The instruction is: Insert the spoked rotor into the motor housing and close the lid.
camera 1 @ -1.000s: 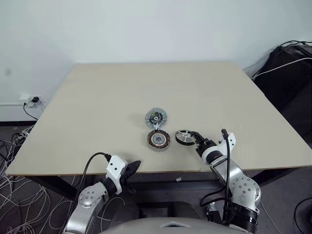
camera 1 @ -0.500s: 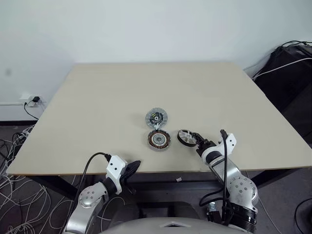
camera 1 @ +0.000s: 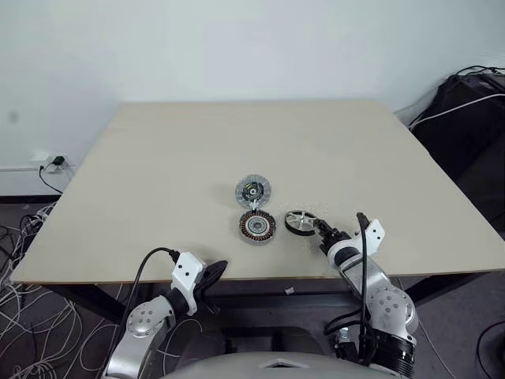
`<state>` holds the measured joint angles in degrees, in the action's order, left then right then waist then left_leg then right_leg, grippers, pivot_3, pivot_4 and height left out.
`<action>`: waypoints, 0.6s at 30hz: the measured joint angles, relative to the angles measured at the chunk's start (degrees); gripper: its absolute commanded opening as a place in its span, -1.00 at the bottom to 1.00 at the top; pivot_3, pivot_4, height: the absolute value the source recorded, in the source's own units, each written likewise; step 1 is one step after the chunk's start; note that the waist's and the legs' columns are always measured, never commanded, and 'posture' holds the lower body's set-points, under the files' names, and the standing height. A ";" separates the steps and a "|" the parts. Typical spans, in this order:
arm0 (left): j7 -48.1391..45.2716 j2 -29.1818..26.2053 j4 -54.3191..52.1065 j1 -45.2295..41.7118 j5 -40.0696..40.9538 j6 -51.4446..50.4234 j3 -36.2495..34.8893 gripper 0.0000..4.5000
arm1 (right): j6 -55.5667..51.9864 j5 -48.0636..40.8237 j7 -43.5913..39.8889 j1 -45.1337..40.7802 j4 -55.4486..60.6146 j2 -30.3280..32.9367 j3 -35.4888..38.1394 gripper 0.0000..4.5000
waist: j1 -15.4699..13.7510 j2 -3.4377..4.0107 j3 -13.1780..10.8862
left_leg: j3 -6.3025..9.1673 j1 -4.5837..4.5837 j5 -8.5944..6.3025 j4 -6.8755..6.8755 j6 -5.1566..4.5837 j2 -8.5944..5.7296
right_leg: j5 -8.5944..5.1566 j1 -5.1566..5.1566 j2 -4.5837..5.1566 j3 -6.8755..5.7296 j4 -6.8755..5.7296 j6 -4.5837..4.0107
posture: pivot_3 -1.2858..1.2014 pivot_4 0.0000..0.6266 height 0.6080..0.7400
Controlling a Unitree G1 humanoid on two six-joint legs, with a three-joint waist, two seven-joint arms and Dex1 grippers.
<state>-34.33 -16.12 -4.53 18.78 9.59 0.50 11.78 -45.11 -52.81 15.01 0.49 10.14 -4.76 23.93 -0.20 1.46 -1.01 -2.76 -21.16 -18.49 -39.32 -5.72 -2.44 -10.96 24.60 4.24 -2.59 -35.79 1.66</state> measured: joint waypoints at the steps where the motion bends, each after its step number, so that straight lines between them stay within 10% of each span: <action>1: 0.02 0.00 0.00 0.00 -0.01 0.00 0.00 -1.00 | -0.22 -0.19 0.07 0.04 -0.11 -0.01 -0.02 0.29 | 0.00 0.00 0.00 | 0.00 0.00 0.00 0.00 0.00 0.00 | 0.00 0.00 0.00 0.00 0.00 0.00 | 0.03 -1.00 1.00; 18: 0.28 -0.16 -0.02 -0.01 -0.08 -0.01 0.00 -1.00 | 2.29 -9.53 1.31 -0.41 -5.96 -0.39 1.64 0.29 | 0.05 0.00 -0.01 | 0.00 0.00 0.02 0.01 -0.03 0.00 | 0.00 -0.01 0.00 0.00 0.01 0.01 | 0.03 -1.00 1.00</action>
<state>-34.05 -16.27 -4.55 18.78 9.51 0.50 11.78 -42.82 -62.35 16.32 0.08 4.18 -5.15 25.58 -0.16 1.47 -1.02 -2.76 -21.16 -18.48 -39.31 -5.76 -2.44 -10.96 24.59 4.24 -2.59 -35.78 1.67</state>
